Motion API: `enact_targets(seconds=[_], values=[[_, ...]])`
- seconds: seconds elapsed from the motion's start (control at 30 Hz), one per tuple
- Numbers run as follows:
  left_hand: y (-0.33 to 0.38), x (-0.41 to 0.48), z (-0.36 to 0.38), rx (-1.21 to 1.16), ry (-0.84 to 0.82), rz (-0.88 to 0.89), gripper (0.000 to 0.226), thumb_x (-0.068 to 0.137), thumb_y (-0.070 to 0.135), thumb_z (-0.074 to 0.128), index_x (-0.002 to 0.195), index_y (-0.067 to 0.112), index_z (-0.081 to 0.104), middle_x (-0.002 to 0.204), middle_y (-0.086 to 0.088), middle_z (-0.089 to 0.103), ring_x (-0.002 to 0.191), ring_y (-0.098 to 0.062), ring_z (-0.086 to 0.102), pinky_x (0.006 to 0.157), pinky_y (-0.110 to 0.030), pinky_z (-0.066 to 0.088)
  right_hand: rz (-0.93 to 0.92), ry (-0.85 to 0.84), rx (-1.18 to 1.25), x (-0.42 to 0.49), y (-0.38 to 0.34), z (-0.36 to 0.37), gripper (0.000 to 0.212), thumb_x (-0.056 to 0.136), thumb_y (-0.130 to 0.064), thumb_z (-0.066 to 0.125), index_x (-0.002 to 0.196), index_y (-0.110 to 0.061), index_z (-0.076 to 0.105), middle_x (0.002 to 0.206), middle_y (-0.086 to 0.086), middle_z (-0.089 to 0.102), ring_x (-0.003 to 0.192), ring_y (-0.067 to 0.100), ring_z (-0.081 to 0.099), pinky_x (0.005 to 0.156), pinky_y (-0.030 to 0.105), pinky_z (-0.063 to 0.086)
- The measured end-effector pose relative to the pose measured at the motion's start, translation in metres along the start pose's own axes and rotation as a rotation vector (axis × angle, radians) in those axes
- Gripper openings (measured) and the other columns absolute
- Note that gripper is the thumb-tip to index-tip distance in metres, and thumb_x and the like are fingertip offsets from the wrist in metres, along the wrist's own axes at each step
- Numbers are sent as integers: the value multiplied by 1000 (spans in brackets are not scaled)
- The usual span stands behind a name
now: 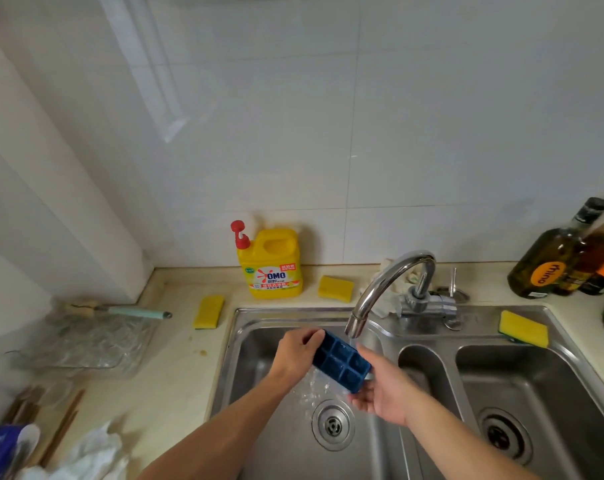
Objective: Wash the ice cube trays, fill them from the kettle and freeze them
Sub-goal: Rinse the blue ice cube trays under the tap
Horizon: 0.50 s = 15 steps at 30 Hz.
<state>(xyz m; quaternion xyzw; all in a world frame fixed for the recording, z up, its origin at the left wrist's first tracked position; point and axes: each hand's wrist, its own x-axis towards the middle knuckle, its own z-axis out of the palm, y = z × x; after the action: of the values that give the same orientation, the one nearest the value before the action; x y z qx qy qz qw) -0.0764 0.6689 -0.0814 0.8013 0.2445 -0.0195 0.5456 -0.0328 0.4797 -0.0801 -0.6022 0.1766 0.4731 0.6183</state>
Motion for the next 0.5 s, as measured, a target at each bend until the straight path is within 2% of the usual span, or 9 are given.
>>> enact_targets(seconds=[0.07, 0.17, 0.2, 0.27, 0.37, 0.43, 0.5], values=[[-5, -3, 0, 100, -20, -28, 20, 101, 28, 58, 109, 22, 76, 94, 10, 74, 82, 0, 65, 66, -7, 44, -66, 109, -133, 5, 6, -5, 47, 95, -51, 67, 115, -8, 65, 98, 22, 69, 67, 28, 64, 59, 32, 55], [-16, -6, 4, 212, -33, -68, 24, 100, 31, 60, 116, 18, 72, 102, 3, 72, 91, -10, 64, 79, -21, 46, -230, 283, -391, 9, 14, -21, 34, 95, -44, 68, 107, -11, 68, 88, 8, 69, 60, 18, 58, 58, 30, 52], [-19, -6, 7, 212, -43, -84, 24, 100, 31, 59, 115, 17, 72, 101, 2, 72, 92, -13, 65, 80, -26, 50, -287, 322, -477, 8, 16, -28, 31, 95, -44, 67, 104, -14, 67, 90, 5, 69, 63, 16, 61, 57, 32, 55], [-22, -6, 15, 175, -80, -119, 21, 101, 29, 58, 109, 16, 72, 97, -1, 74, 89, -16, 69, 83, -35, 57, -401, 418, -651, 3, 17, -43, 28, 94, -46, 66, 97, -18, 64, 91, 1, 70, 74, 15, 66, 67, 38, 57], [-21, -5, 31, 130, -154, -129, 19, 102, 26, 56, 104, 14, 71, 97, -8, 75, 82, -17, 70, 79, -36, 58, -591, 563, -734, -8, 15, -64, 23, 92, -47, 66, 92, -24, 64, 87, -4, 68, 77, 12, 64, 71, 39, 55], [-18, -3, 45, 114, -195, -111, 21, 103, 24, 56, 103, 10, 71, 97, -13, 75, 78, -19, 66, 73, -34, 53, -692, 625, -727, -18, 10, -75, 23, 91, -48, 66, 96, -25, 64, 89, -6, 66, 78, 11, 64, 70, 36, 56], [-11, -2, 60, 111, -238, -90, 22, 103, 22, 56, 102, 8, 72, 93, -13, 74, 76, -18, 63, 71, -32, 50, -756, 677, -720, -31, 3, -86, 33, 93, -48, 66, 115, -23, 63, 108, -5, 63, 91, 10, 64, 79, 33, 59]])
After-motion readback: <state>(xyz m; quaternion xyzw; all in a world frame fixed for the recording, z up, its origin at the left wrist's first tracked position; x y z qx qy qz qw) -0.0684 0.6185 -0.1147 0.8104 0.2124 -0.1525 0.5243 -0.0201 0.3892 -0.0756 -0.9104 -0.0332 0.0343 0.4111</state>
